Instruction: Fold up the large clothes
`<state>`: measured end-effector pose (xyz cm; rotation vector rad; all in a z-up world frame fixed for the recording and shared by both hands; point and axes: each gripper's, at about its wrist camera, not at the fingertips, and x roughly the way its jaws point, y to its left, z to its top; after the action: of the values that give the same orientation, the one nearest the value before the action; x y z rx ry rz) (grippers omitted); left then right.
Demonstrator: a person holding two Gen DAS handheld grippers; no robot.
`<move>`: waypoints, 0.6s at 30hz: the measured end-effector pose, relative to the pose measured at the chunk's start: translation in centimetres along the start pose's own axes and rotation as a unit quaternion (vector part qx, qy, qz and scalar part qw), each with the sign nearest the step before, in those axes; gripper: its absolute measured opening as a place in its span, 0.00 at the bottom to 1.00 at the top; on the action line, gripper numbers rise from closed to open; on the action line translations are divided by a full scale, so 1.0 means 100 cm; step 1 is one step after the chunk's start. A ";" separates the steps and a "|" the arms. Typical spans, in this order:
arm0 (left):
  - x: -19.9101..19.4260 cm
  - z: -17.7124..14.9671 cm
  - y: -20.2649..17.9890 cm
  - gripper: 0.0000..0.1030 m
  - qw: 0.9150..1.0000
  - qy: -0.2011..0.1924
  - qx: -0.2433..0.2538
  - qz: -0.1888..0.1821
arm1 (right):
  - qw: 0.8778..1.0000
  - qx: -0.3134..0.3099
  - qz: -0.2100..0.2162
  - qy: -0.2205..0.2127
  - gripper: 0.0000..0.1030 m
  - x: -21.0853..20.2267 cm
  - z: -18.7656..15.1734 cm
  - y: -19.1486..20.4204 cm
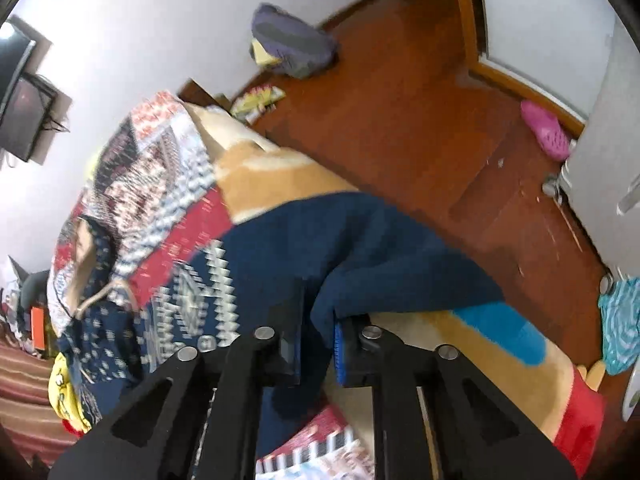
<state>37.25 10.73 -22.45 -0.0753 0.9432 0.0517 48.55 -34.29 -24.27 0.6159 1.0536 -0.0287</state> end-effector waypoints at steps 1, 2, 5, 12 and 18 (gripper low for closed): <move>-0.003 -0.001 0.001 0.85 1.000 0.000 0.000 -0.001 | 1.000 0.000 0.006 -0.012 0.09 -0.009 -0.002 0.003; -0.005 -0.002 0.001 0.85 1.000 -0.001 0.001 0.000 | 1.000 -0.003 0.012 -0.024 0.08 -0.019 -0.004 0.008; -0.019 -0.004 0.004 0.85 1.000 -0.009 0.000 -0.002 | 0.997 -0.036 0.022 -0.060 0.08 -0.051 -0.010 0.031; -0.046 -0.014 0.010 0.85 0.999 -0.029 -0.007 -0.018 | 0.980 -0.146 0.085 -0.108 0.07 -0.120 -0.032 0.114; -0.060 -0.022 0.016 0.85 0.999 -0.040 -0.005 -0.021 | 0.960 -0.230 0.136 -0.083 0.07 -0.120 -0.072 0.188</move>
<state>31.82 12.04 -18.97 -0.1014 0.8614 0.0213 42.41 -18.31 -8.24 0.3214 0.7685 0.3899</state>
